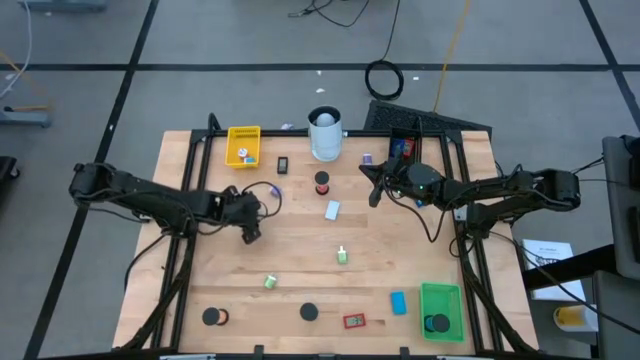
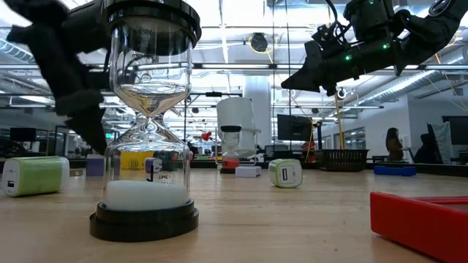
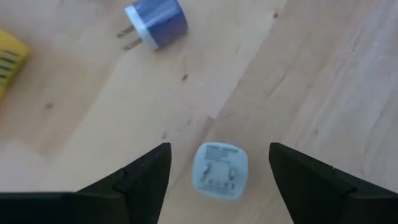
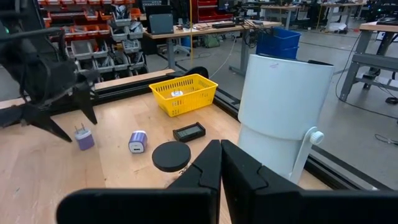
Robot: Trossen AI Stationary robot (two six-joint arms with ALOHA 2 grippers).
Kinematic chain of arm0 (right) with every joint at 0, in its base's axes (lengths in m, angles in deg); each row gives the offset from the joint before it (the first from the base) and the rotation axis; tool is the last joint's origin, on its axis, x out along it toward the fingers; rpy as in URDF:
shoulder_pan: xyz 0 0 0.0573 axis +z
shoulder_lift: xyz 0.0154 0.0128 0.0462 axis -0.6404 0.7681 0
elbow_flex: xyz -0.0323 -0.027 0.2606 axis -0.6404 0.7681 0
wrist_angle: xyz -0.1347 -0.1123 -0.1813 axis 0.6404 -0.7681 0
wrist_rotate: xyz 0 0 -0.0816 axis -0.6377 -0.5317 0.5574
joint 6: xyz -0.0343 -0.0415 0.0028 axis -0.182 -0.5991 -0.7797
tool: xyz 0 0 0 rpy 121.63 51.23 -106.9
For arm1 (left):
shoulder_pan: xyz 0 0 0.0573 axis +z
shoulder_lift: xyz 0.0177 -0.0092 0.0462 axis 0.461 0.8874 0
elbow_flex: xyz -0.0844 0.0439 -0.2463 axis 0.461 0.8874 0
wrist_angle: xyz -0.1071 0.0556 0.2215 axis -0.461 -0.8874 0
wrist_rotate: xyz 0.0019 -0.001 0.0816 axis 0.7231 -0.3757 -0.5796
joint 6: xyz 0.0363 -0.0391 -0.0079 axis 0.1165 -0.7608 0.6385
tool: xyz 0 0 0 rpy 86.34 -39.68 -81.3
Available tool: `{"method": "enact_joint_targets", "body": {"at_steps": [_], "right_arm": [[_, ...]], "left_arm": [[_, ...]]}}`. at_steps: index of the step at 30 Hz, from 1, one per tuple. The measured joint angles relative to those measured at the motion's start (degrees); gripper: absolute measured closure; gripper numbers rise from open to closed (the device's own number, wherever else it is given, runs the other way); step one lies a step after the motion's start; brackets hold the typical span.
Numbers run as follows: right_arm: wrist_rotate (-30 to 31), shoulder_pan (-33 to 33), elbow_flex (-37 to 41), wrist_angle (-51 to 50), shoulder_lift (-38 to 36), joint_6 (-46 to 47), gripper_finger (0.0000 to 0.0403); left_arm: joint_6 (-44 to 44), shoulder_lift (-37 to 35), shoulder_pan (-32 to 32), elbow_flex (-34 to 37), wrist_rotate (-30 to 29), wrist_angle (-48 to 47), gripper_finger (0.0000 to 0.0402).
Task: Pick & Place Office items
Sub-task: Put the blue charger adapter into the yellow bin
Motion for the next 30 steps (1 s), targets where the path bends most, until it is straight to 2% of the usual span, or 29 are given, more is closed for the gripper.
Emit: {"method": "enact_joint_targets", "body": {"at_steps": [2, 7, 10, 15, 24, 30], "right_arm": [[0.0, 0.0, 0.0, 0.0, 0.0, 0.0, 0.0399], [0.0, 0.0, 0.0, 0.0, 0.0, 0.0, 0.0399], [0.0, 0.0, 0.0, 0.0, 0.0, 0.0, 0.0399], [0.0, 0.0, 0.0, 0.0, 0.0, 0.0, 0.0399], [0.0, 0.0, 0.0, 0.0, 0.0, 0.0, 0.0399], [0.0, 0.0, 0.0, 0.0, 0.0, 0.0, 0.0399]], "left_arm": [[0.9, 0.0, 0.7, -1.9, 0.4, -2.8, 0.011], [4.2, 0.5, 2.9, -2.3, 6.6, -3.4, 0.0091], [5.0, 1.9, 4.2, -1.5, 6.3, -4.2, 0.0096], [6.4, 4.2, 5.8, -1.3, 7.2, -3.8, 0.0138], [11.9, 5.0, 6.0, -1.8, 6.3, -3.1, 0.0268], [15.5, 0.7, 11.7, -9.0, 2.2, -8.3, 0.0269]]}}
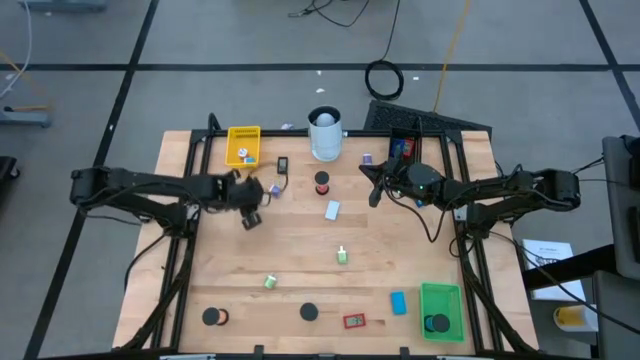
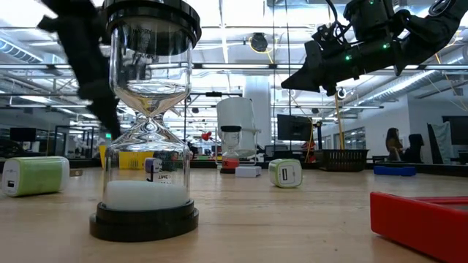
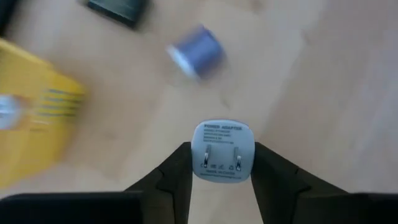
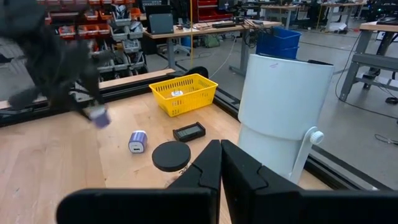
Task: Pick & Place Office items
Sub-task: Put the blue charger adapter into the yellow bin
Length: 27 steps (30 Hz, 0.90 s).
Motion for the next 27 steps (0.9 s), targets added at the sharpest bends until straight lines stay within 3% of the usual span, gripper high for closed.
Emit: {"method": "enact_joint_targets", "body": {"at_steps": [7, 12, 15, 21, 27], "right_arm": [[0.0, 0.0, 0.0, 0.0, 0.0, 0.0, 0.0399], [0.0, 0.0, 0.0, 0.0, 0.0, 0.0, 0.0399], [0.0, 0.0, 0.0, 0.0, 0.0, 0.0, 0.0399], [0.0, 0.0, 0.0, 0.0, 0.0, 0.0, 0.0399], [0.0, 0.0, 0.0, 0.0, 0.0, 0.0, 0.0399]], "left_arm": [[5.0, -0.5, 18.4, -12.2, -5.2, -7.1, 0.0269], [9.4, 7.6, 36.5, -18.5, -1.3, -6.5, 0.0269], [11.1, 14.1, 43.9, -21.8, 2.5, -5.0, 0.0269], [11.0, 25.1, 50.8, -26.5, 7.2, -3.5, 0.0269], [9.7, 28.6, 52.2, -26.4, 8.4, -3.1, 0.0269]]}}
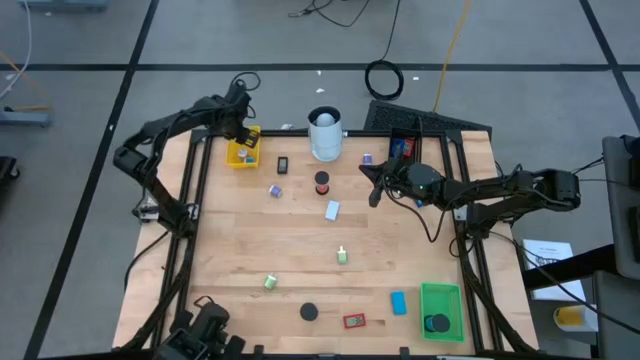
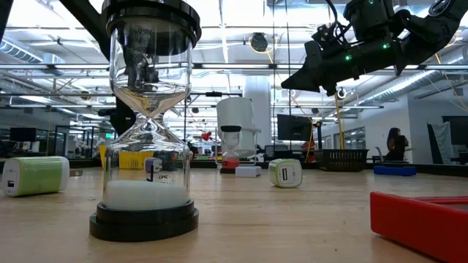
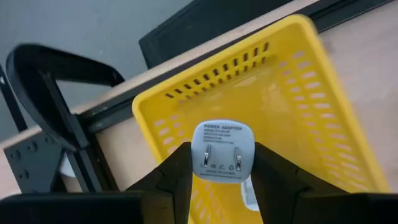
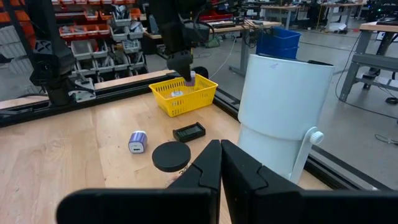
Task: Pick & Place Office items
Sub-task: Put the blue charger adapter into the yellow bin, then put the white hourglass into the green bin
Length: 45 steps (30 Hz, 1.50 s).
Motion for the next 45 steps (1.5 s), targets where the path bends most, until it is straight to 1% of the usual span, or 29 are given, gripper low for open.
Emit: {"method": "enact_joint_targets", "body": {"at_steps": [6, 11, 16, 23, 30, 35, 41, 43, 45], "right_arm": [[0.0, 0.0, 0.0, 0.0, 0.0, 0.0, 0.0399], [0.0, 0.0, 0.0, 0.0, 0.0, 0.0, 0.0399], [0.0, 0.0, 0.0, 0.0, 0.0, 0.0, 0.0399], [0.0, 0.0, 0.0, 0.0, 0.0, 0.0, 0.0399], [0.0, 0.0, 0.0, 0.0, 0.0, 0.0, 0.0399], [0.0, 0.0, 0.0, 0.0, 0.0, -0.2, 0.0399], [0.0, 0.0, 0.0, 0.0, 0.0, -0.2, 0.0399], [0.0, 0.0, 0.0, 0.0, 0.0, -0.2, 0.0399], [0.0, 0.0, 0.0, 0.0, 0.0, -0.2, 0.0399]], "left_arm": [[-2.4, 0.0, 1.2, 2.2, 0.0, 3.8, 0.0269], [-3.3, 0.0, 2.8, 4.6, 3.3, 8.7, 0.0269], [-4.1, 0.0, 4.3, 4.9, 3.7, 9.5, 0.0268], [-4.6, 0.0, 4.2, 5.5, 3.9, 9.3, 0.0215], [-3.6, -0.4, 3.9, 6.5, 2.5, 9.7, 0.0205], [-1.0, -5.6, 3.9, 6.5, 2.4, 9.4, 0.0203], [1.4, -14.9, 1.7, 6.5, 3.1, 6.8, 0.0204], [2.6, -18.2, -0.2, 6.7, 4.4, 6.6, 0.0214], [3.3, -21.8, -2.7, 8.7, 6.8, 9.3, 0.0234]]}}
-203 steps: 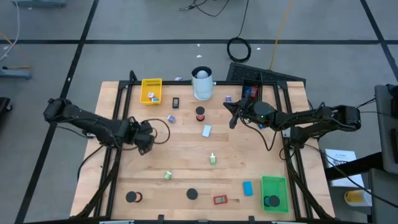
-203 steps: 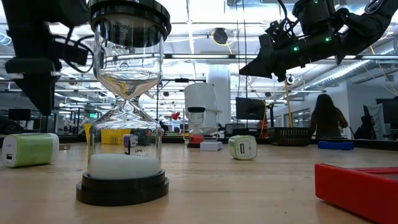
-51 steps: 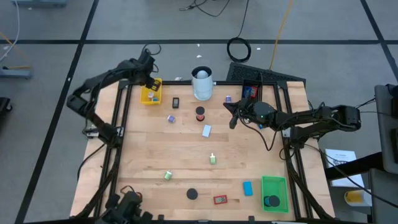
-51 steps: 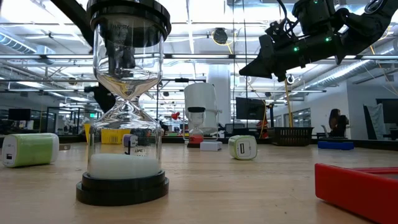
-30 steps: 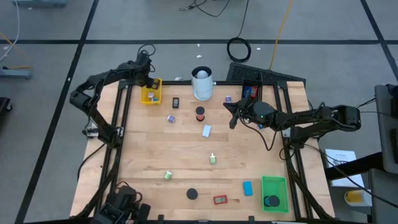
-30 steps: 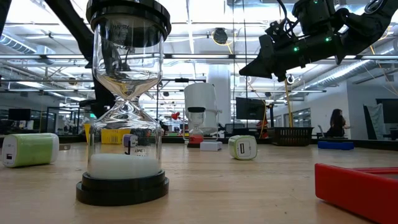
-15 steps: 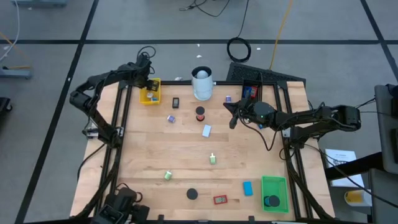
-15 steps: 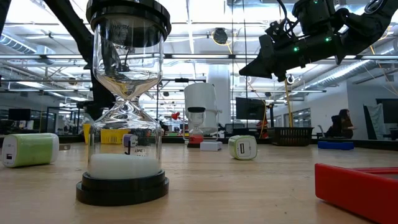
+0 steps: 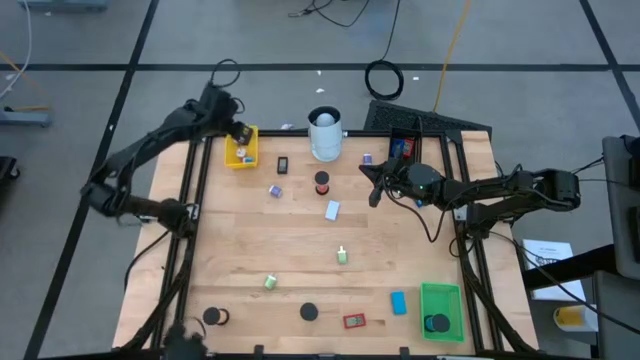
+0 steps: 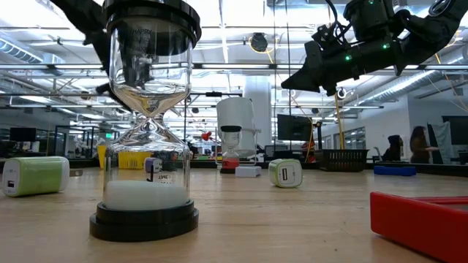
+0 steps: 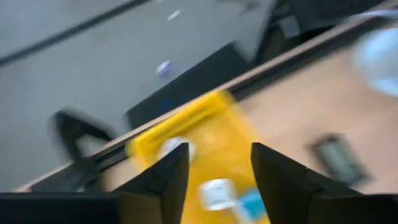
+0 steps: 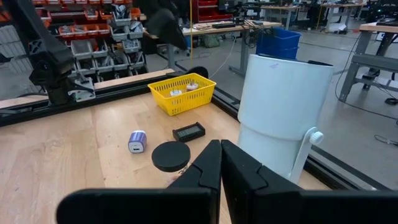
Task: Pick & Place Office items
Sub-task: Put the white hourglass into the green bin
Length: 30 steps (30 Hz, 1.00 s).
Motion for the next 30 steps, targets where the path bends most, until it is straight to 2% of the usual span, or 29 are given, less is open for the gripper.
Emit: {"method": "enact_joint_targets", "body": {"at_steps": [4, 9, 11, 14, 18, 24, 30], "right_arm": [[0.0, 0.0, 0.0, -0.5, 0.0, 0.0, 0.0399], [0.1, 0.0, 0.0, -0.8, 0.0, 0.0, 0.0399], [0.1, 0.0, 0.0, -0.8, 0.0, 0.0, 0.0399], [0.1, 0.0, 0.0, -0.8, 0.0, 0.1, 0.0399], [0.2, 0.0, 0.0, -1.4, 0.0, 1.9, 0.0399], [1.1, 0.4, -1.3, -7.9, -1.4, 5.5, 0.0399], [12.7, 7.2, -8.8, -27.1, -2.3, 7.5, 0.0399]], "left_arm": [[0.6, -7.7, -5.9, 9.8, 6.3, 14.8, 0.0295], [0.9, -14.8, -12.8, 26.3, 12.4, 39.5, 0.0376], [0.9, -16.2, -15.3, 32.0, 14.8, 49.2, 0.0394], [0.0, -16.9, -19.1, 39.0, 17.5, 60.6, 0.0388], [1.5, -16.3, -24.2, 45.2, 17.8, 72.1, 0.0385], [5.3, -15.5, -29.7, 49.3, 17.8, 79.7, 0.0398], [5.9, -15.5, -31.7, 49.3, 17.6, 80.0, 0.0378]]}}
